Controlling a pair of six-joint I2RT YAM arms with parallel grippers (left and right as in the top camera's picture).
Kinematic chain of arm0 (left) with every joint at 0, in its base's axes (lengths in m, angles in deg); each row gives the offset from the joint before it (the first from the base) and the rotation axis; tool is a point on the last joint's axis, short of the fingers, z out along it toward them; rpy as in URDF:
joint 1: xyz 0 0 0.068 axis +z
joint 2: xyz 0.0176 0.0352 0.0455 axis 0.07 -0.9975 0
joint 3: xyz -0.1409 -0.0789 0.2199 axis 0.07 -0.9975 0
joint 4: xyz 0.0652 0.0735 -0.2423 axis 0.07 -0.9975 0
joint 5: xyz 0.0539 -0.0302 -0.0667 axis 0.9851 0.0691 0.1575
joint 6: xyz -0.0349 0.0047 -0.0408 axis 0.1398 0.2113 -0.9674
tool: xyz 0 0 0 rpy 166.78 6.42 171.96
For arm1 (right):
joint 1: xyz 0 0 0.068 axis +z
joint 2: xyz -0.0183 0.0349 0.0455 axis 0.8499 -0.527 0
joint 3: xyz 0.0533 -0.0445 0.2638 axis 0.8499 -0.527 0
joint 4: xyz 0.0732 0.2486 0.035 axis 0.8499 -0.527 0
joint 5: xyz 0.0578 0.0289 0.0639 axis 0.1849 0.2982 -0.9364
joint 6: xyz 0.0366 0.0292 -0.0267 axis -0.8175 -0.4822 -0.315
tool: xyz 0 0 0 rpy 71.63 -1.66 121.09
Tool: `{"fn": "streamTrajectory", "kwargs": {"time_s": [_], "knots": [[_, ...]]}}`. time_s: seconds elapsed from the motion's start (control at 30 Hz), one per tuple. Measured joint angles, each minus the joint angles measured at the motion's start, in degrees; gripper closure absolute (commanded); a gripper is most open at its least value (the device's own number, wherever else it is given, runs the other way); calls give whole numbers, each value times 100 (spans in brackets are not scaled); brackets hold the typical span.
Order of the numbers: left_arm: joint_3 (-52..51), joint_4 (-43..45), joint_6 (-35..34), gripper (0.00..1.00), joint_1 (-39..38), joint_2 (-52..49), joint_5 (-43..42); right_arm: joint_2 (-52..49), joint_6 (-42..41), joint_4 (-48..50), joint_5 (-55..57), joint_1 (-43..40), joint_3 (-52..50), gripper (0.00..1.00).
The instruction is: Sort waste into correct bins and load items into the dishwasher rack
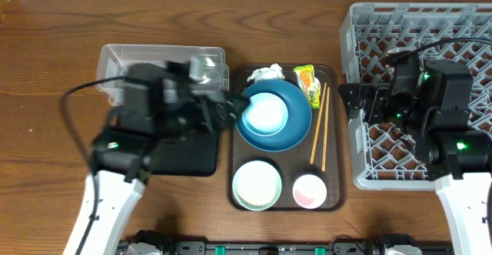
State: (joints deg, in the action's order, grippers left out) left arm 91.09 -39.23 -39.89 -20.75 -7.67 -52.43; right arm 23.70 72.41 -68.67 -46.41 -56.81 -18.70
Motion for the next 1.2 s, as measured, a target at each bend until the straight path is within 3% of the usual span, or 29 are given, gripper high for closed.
{"fn": "streamTrajectory", "kwargs": {"time_s": [0.23,0.33,0.77,1.0,1.13,1.2], "knots": [[-2,-398,166,4,-2192,-304,2271,-245,-4,-763,188,-481,20,1],[-2,-216,212,16,-2855,-509,2935,-332,-4,-935,205,-518,20,1],[-2,-332,330,32,-4516,-2124,3423,-354,-4,-1054,203,-518,22,1],[-2,-192,400,62,-4671,-2632,3744,-354,-4,-1054,203,-518,22,1],[-2,-127,483,90,-4671,-2767,3873,-354,-4,-1056,203,-518,22,1],[-2,-122,490,94,-4671,-2763,3891,-354,-4,-1054,203,-518,22,1]]}}
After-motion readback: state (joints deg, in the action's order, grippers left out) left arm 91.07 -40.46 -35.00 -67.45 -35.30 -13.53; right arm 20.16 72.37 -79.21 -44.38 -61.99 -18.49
